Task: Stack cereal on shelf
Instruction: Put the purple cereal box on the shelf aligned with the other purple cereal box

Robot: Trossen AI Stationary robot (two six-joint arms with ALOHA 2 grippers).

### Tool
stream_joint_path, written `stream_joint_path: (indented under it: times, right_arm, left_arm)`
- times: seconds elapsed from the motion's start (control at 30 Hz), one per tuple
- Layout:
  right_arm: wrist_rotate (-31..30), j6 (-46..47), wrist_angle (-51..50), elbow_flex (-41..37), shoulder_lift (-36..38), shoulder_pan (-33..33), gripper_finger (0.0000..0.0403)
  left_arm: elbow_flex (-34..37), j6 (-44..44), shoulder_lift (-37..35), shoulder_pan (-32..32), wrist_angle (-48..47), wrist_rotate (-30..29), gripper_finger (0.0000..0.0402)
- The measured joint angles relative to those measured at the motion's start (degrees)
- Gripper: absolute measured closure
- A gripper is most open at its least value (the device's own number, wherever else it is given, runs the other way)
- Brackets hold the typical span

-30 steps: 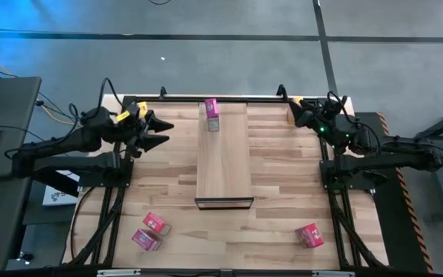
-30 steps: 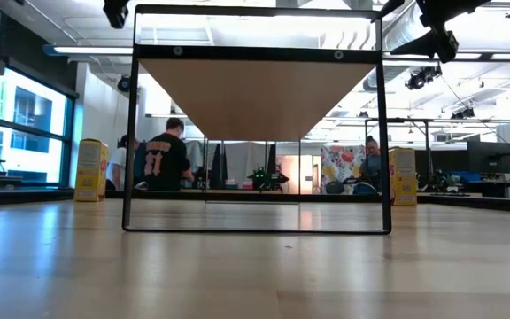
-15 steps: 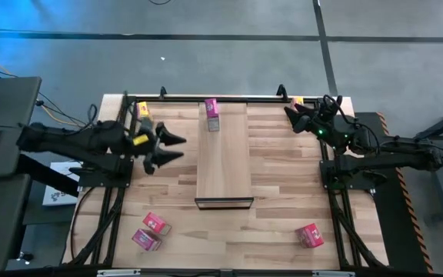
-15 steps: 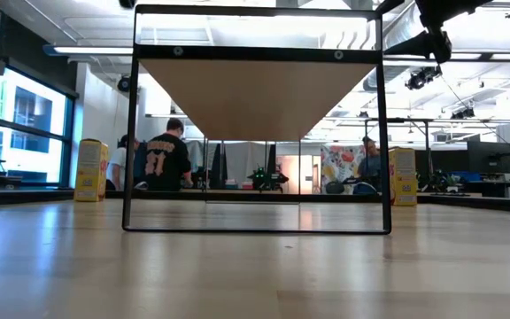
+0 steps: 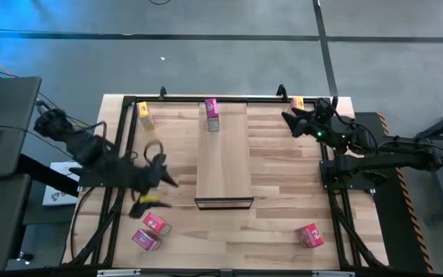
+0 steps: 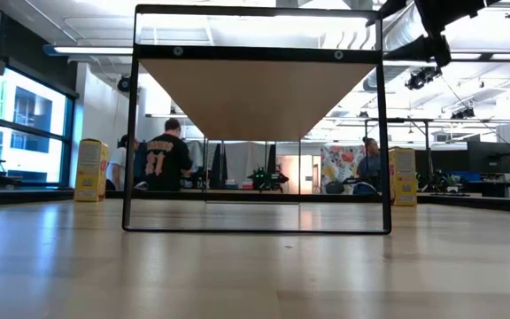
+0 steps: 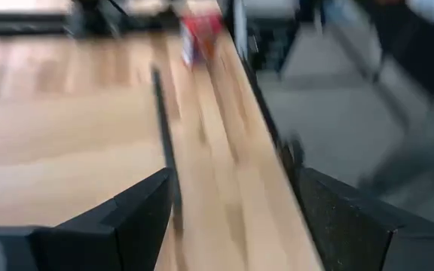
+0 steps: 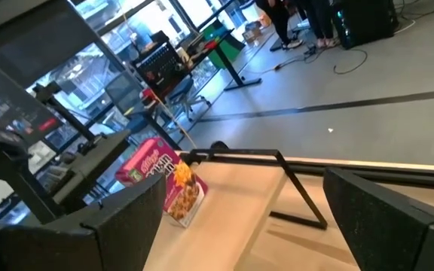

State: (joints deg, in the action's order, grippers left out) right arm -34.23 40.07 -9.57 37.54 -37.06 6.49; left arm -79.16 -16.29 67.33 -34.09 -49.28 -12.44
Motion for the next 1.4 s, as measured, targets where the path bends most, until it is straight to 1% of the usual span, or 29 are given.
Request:
stream_joint_path:
  times: [0.07,0.17,0.4,0.53,0.67,0.77,0.83,0.93,1.1,1.23,1.4]
  right_arm:
    - [0.3,0.0,-1.0,0.0,0.0,0.0,0.005]
    - [0.3,0.0,-2.2,0.0,0.0,0.0,0.005]
    - [0.0,0.0,-3.7,0.0,0.0,0.0,0.005]
    - [-0.2,0.0,-4.6,0.0,0.0,0.0,0.005]
    - [-0.2,0.0,-5.3,0.0,0.0,0.0,0.005]
    - [-0.2,0.0,-5.6,0.0,-0.1,0.0,0.005]
    - [-0.2,0.0,-5.9,0.0,-0.1,0.0,0.005]
    - [-0.2,0.0,-6.2,0.0,-0.1,0.0,0.005]
    - [-0.2,0.0,-6.4,0.0,-0.1,0.0,0.005]
    - [-0.2,0.2,-7.9,0.0,-0.1,0.0,0.005]
    - [-0.2,3.5,-9.9,0.0,-0.1,0.0,0.005]
  left_arm:
    - [-1.8,0.2,2.0,-2.9,-4.6,0.0,0.0124]
    - [-2.1,-2.5,4.1,-7.4,-6.6,0.0,0.0124]
    - [-2.1,-4.3,11.0,-18.1,-7.3,-0.1,0.0124]
    - [-2.1,-9.2,15.7,-22.5,-9.0,1.8,0.0124]
    - [-2.1,-10.6,19.8,-25.8,-10.2,3.0,0.0124]
    - [-2.1,-10.1,22.1,-27.4,-12.3,2.4,0.0124]
    - [-1.9,-10.2,23.1,-28.1,-15.4,0.9,0.0124]
    - [-0.2,-10.9,22.8,-28.4,-16.8,-0.4,0.0124]
    - [2.9,-10.7,21.3,-28.4,-16.2,-0.3,0.0124]
    - [6.0,-10.7,20.1,-28.4,-11.4,0.1,0.0124]
    - [8.0,-10.6,19.8,-28.4,-10.1,0.5,0.0124]
